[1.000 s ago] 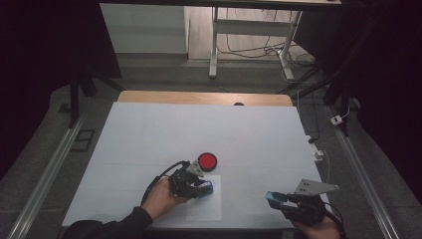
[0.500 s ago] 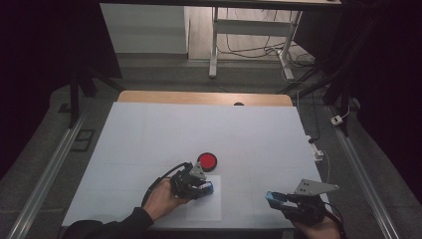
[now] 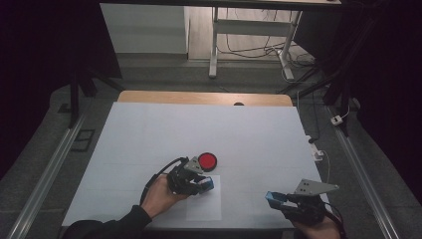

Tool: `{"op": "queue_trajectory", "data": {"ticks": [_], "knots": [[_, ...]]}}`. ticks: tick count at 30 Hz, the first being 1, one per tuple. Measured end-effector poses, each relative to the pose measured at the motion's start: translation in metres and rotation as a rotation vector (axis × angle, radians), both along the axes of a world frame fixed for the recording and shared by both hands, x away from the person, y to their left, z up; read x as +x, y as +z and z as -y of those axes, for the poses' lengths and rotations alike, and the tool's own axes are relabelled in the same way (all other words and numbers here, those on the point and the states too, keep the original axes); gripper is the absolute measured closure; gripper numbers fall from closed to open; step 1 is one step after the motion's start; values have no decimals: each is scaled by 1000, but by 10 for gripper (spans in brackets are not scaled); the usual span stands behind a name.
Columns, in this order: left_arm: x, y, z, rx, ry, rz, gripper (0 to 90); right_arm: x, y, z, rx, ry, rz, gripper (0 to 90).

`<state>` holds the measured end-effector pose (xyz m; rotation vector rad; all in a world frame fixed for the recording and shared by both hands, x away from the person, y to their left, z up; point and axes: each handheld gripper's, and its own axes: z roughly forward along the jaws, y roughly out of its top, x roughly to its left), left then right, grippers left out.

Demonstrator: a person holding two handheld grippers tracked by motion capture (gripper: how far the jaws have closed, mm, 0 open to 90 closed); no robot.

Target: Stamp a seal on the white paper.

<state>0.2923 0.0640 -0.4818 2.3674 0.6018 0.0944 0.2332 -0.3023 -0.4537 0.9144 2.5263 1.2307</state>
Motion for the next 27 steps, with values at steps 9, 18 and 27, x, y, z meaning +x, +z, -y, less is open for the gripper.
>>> {"op": "queue_trajectory", "data": {"ticks": [9, 18, 27], "knots": [[-1, 12, -6, -44, -30, 12, 704, 0, 0, 0, -1, 1, 1, 678], [-3, 26, -17, -93, -44, 31, 704, 0, 0, 0, -1, 0, 3, 678], [-7, 40, -26, -149, -67, 46, 704, 0, 0, 0, 0, 0, 3, 678]]}}
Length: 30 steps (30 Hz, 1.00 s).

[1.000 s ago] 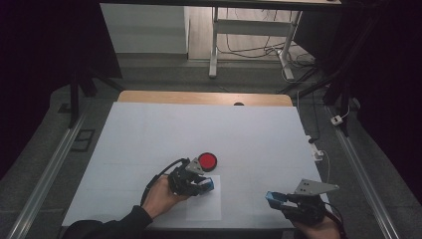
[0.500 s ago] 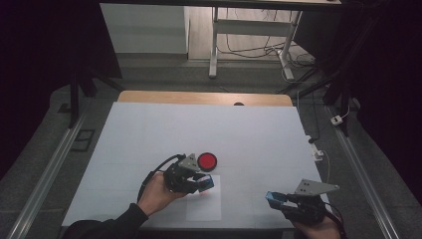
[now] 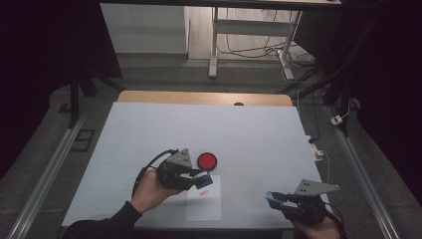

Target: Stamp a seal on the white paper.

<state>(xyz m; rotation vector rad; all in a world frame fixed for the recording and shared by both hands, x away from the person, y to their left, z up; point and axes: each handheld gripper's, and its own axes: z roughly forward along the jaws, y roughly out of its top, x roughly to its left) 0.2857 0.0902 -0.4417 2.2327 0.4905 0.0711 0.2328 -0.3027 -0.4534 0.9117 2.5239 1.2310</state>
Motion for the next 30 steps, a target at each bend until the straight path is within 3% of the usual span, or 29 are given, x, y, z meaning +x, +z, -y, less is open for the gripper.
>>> {"op": "queue_trajectory", "data": {"ticks": [20, 30], "knots": [[-7, 22, -13, -78, -21, 31, 703, 0, 0, 0, 0, 0, 1, 678], [-8, 25, -15, -84, -25, 44, 703, 0, 0, 0, 1, 2, -1, 678]]}}
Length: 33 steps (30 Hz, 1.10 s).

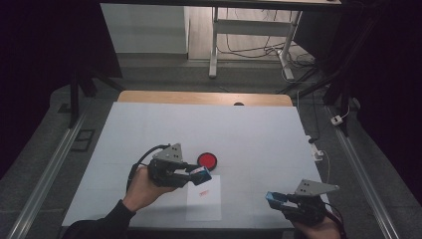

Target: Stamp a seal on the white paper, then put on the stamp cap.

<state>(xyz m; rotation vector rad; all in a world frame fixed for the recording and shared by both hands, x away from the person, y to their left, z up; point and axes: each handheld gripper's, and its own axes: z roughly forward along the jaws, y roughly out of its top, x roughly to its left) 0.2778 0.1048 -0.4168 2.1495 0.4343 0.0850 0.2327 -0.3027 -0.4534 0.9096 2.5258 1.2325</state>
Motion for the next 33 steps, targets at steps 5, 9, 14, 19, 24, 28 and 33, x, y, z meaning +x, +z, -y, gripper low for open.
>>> {"op": "queue_trajectory", "data": {"ticks": [5, 9, 14, 19, 24, 28, 33], "knots": [[1, -1, 0, 1, -4, 0, 704, 0, 0, 0, 2, -1, 2, 678], [0, -1, 0, 1, -6, 6, 704, -1, 1, 0, 16, -1, 12, 678], [1, 0, 0, -4, -11, 6, 704, -2, 4, -2, 28, 9, 20, 678], [1, 1, -1, -14, -15, 4, 704, -3, 6, -6, 50, 35, 31, 678], [0, 2, -2, -14, -20, 6, 704, -2, 9, -9, 68, 50, 32, 678], [0, 2, -2, -18, -25, 2, 704, -1, 12, -14, 86, 68, 40, 678], [1, 3, -2, -25, -31, 0, 703, 3, 14, -23, 110, 115, 34, 678]]}}
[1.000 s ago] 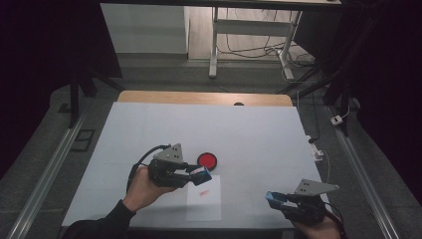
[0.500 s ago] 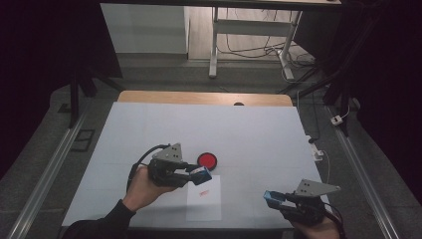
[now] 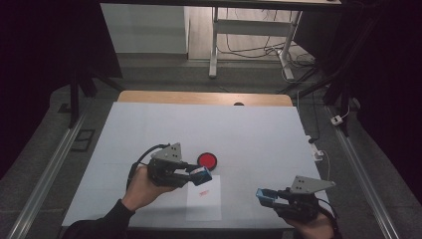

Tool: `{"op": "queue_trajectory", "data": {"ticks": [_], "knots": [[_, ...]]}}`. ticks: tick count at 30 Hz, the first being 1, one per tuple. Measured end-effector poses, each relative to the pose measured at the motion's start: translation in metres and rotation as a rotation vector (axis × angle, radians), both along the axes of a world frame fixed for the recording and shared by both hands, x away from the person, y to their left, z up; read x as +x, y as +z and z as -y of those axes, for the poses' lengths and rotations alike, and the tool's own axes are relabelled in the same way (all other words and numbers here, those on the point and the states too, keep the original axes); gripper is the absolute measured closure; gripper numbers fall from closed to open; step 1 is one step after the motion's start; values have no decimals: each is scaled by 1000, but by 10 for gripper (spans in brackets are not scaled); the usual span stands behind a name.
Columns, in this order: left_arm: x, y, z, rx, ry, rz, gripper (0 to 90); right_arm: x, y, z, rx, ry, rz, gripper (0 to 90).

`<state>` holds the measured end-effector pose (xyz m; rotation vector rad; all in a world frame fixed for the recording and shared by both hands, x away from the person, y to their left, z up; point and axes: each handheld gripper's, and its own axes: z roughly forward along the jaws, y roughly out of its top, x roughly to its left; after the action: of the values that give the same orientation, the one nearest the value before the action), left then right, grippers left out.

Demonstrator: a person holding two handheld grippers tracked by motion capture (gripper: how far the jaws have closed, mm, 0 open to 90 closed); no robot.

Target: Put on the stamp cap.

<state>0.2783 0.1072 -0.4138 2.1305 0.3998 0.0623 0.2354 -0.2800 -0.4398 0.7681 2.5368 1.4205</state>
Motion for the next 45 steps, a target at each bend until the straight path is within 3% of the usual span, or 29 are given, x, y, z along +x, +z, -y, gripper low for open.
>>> {"op": "queue_trajectory", "data": {"ticks": [6, 15, 36, 45], "knots": [[0, 1, -1, -7, -9, 1, 704, 3, 0, -14, -13, 55, 0, 677], [0, 2, -1, -6, -19, 3, 704, 11, -1, -32, 15, 128, -27, 678], [-1, 7, -4, -20, -28, 21, 704, 24, -2, -63, 21, 192, -2, 678], [-1, 8, -6, -31, -41, 21, 704, 29, -4, -75, 14, 219, -12, 678]]}}
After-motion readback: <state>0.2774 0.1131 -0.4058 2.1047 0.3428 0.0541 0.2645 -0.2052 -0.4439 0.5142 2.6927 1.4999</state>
